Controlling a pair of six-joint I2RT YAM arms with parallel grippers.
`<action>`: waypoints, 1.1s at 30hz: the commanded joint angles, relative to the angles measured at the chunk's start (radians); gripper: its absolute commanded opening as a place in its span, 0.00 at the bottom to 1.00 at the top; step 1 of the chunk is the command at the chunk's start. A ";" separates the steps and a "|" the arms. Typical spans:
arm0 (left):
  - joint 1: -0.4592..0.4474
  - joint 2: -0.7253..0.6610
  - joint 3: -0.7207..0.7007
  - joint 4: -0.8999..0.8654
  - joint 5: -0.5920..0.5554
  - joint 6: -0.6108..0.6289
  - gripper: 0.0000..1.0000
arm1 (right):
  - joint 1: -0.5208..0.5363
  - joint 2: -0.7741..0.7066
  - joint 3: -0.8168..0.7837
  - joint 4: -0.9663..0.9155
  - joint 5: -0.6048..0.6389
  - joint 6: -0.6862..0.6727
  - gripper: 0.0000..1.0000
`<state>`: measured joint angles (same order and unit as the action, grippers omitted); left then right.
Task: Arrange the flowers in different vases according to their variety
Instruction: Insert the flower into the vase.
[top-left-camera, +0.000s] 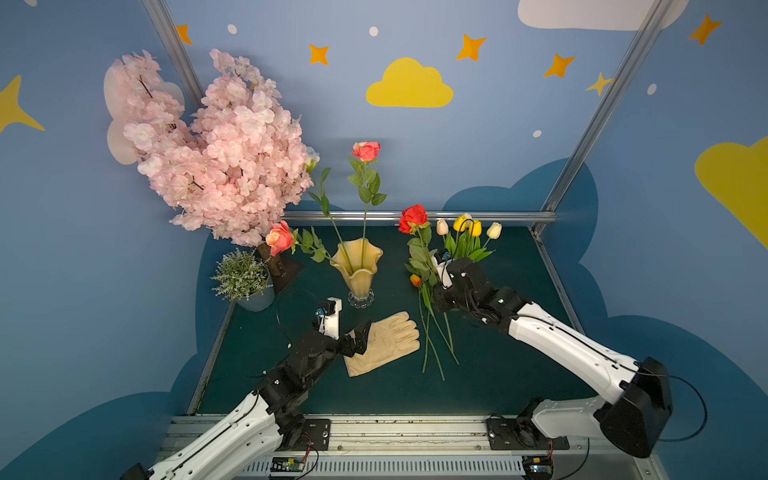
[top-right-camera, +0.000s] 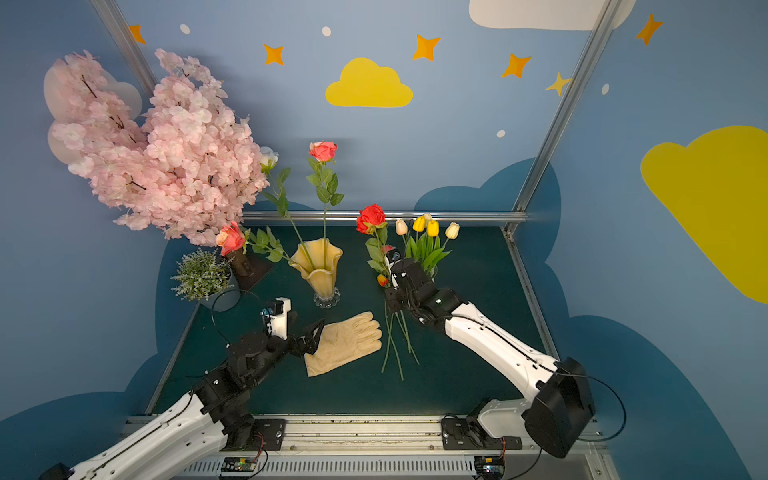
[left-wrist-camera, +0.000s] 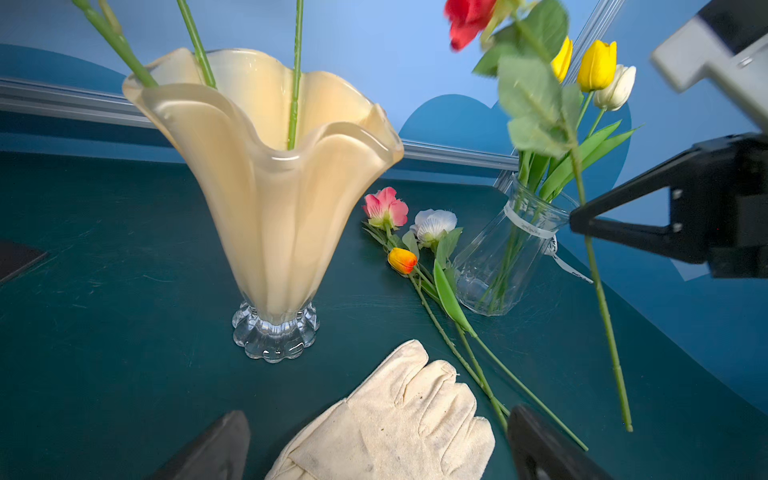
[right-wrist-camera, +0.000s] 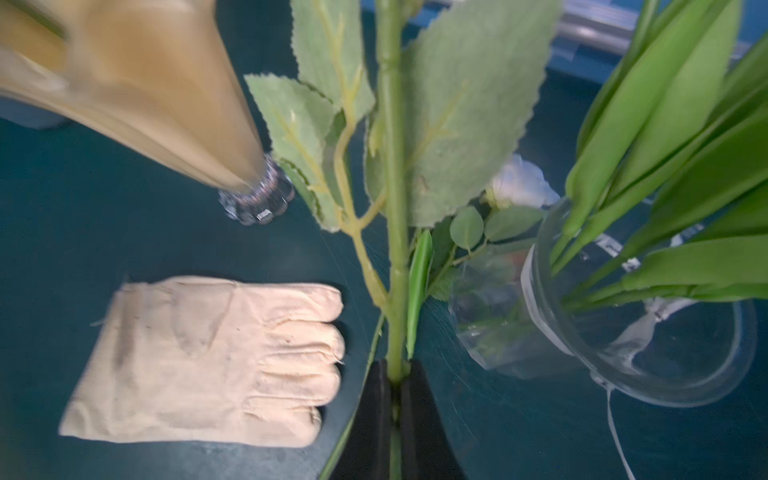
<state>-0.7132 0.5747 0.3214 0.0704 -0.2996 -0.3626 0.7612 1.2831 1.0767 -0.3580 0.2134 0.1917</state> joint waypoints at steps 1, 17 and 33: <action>0.005 -0.008 -0.011 0.022 0.004 0.013 1.00 | 0.004 -0.092 -0.083 0.305 -0.104 -0.022 0.00; 0.003 -0.043 -0.020 0.016 0.002 0.025 1.00 | 0.016 0.150 0.280 0.681 -0.319 -0.051 0.00; 0.003 -0.050 -0.025 0.026 0.010 0.030 1.00 | 0.035 0.552 0.682 0.712 -0.360 -0.063 0.00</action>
<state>-0.7132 0.5297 0.3035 0.0753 -0.2955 -0.3435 0.7864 1.7935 1.7008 0.3374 -0.1207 0.1322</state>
